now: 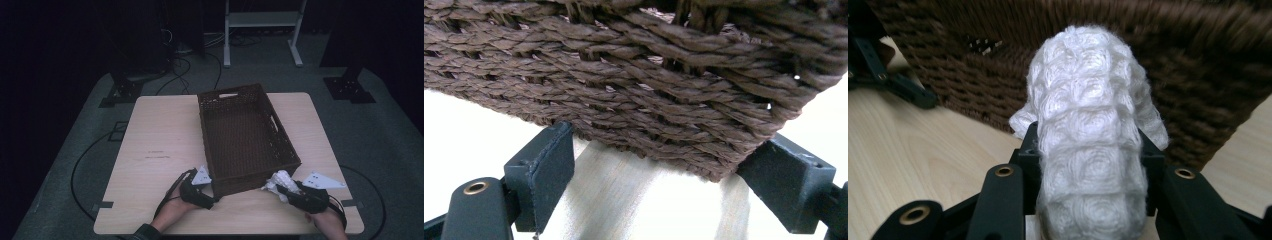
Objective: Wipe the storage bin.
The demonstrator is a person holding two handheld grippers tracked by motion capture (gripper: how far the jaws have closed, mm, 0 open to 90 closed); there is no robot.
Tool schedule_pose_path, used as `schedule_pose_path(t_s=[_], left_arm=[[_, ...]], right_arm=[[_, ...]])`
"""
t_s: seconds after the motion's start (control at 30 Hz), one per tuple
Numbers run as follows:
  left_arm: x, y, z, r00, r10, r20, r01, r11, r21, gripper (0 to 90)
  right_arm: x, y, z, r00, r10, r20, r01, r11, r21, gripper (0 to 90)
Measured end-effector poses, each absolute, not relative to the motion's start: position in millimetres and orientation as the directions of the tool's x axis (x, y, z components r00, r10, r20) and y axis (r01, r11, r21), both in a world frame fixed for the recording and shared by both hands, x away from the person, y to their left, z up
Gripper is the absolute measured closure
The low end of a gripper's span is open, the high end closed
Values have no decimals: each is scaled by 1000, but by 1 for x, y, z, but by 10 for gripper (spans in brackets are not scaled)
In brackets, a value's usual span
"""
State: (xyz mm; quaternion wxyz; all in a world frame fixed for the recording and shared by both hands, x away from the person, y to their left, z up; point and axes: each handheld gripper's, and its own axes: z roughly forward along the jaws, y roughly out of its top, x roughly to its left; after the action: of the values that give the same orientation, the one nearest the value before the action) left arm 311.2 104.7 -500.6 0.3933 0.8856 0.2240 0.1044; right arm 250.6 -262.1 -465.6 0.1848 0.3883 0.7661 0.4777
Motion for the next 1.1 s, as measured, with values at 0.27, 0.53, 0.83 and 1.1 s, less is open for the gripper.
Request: schedule_pose_path(t_s=[0.27,0.53,0.83,1.1], left_arm=[[311,104,-501,877,480,7,316,-588,745,163],[311,104,-501,877,481,7,316,-588,745,163],[311,104,-501,877,480,8,315,-588,745,162],[311,104,-501,877,480,9,315,-589,744,163]], right_arm=[[244,-264,-448,-629,774,78,367,207,907,601],[239,-263,-434,-636,768,78,327,176,928,601],[242,-255,-437,-654,753,80,330,188,925,601],[245,-251,-445,-661,745,86,352,207,913,601]])
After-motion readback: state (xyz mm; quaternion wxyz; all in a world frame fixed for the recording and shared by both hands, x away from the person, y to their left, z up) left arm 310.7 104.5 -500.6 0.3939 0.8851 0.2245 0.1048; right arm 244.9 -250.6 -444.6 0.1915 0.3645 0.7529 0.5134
